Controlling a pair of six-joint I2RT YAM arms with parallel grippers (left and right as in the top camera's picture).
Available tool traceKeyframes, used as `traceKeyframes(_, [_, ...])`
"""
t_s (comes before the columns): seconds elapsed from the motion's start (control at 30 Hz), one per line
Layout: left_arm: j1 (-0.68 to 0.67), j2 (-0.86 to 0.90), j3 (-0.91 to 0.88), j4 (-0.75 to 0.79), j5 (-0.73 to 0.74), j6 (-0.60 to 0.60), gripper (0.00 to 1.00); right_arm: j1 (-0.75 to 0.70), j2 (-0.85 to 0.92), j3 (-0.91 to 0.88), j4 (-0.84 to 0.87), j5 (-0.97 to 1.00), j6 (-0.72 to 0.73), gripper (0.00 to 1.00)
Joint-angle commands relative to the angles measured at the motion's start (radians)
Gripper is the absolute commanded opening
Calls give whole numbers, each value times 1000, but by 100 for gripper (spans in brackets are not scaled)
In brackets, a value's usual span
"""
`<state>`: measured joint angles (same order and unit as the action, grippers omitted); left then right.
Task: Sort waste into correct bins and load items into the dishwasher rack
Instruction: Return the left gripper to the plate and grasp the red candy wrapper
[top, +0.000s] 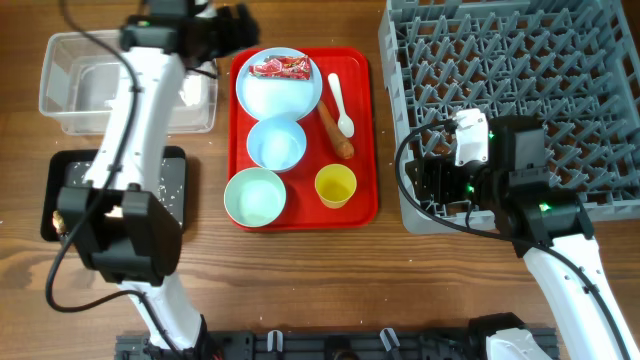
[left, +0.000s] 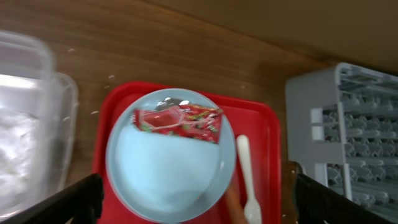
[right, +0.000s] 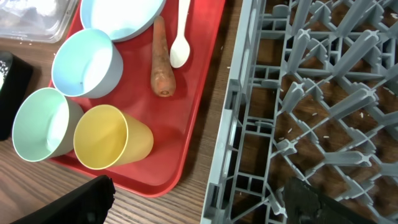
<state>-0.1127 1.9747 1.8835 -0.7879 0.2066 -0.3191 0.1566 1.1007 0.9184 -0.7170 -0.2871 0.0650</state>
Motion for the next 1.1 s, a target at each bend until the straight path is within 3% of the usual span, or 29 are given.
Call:
traceKeyframes(0.0, [-94, -5, 13, 52, -153, 27, 100, 3, 8, 9, 5, 9, -9, 90])
traceKeyframes(0.3, [-120, 220, 13, 262, -264, 186, 99, 3, 8, 9, 5, 10, 16, 90])
traceKeyframes(0.47, [-128, 368, 13, 378, -264, 185, 100, 3, 8, 9, 5, 10, 17, 90])
traceKeyframes(0.7, [-128, 455, 13, 388, -245, 185, 96, 3, 8, 9, 10, 10, 16, 93])
traceKeyframes(0.93, [-148, 478, 13, 351, -242, 185, 78, 3, 8, 9, 11, 10, 16, 93])
traceKeyframes(1.03, [-154, 478, 13, 288, -242, 185, 52, 3, 9, 9, 13, 10, 16, 94])
traceKeyframes(1.07, [-154, 477, 13, 266, -242, 185, 51, 3, 10, 9, 13, 10, 16, 94])
